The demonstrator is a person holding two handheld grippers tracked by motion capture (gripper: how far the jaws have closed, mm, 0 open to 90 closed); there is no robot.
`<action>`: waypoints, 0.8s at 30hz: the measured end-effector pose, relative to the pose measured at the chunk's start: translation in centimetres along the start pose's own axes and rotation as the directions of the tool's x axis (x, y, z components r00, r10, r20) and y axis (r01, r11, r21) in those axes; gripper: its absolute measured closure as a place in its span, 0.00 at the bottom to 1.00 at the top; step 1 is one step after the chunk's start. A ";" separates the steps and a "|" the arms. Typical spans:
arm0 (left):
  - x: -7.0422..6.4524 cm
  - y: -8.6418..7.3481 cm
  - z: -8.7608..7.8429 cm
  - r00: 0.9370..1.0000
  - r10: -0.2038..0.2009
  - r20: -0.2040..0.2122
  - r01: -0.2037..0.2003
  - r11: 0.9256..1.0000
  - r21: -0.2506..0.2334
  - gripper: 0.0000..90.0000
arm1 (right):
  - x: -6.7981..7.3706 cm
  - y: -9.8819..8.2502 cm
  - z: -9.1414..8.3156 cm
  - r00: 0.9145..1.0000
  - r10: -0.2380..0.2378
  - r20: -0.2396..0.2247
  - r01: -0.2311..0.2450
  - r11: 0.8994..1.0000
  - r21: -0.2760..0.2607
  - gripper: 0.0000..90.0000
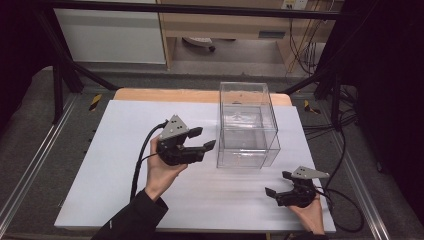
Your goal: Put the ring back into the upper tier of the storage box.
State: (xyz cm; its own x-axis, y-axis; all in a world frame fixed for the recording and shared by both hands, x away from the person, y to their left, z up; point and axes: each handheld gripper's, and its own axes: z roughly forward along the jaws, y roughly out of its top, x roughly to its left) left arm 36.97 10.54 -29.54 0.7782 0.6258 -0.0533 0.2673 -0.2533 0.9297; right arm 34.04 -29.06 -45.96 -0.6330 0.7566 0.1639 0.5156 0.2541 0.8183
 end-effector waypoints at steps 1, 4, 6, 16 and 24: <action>0.3 -0.3 -0.2 1.000 0.002 -0.009 -0.002 1.000 0.009 0.40 | 0.0 0.0 0.0 1.000 0.000 0.000 0.000 1.000 0.000 0.01; 0.9 -1.2 -0.6 1.000 0.008 -0.026 -0.007 0.999 0.033 0.36 | 0.0 0.0 0.0 1.000 0.001 -0.001 -0.001 1.000 0.000 0.01; 1.4 -1.9 -1.0 0.999 0.004 -0.036 -0.002 0.999 0.041 0.33 | 0.0 0.0 0.0 1.000 0.000 0.000 0.000 1.000 0.001 0.01; 3.2 -5.4 -2.4 0.996 -0.018 -0.084 0.026 0.995 0.093 0.20 | 0.0 0.0 0.0 1.000 -0.001 0.002 0.001 1.000 0.001 0.01; 4.3 -8.7 -3.2 0.992 -0.027 -0.120 0.045 0.988 0.145 0.10 | 0.0 0.0 0.0 1.000 -0.002 0.000 0.002 1.000 0.003 0.01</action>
State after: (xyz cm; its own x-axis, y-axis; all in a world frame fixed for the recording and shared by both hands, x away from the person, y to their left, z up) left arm 36.18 17.81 -36.66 0.6969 0.7163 -0.0348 0.3814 -0.3291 0.8638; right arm 34.02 -29.05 -45.95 -0.6338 0.7563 0.1621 0.5158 0.2571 0.8172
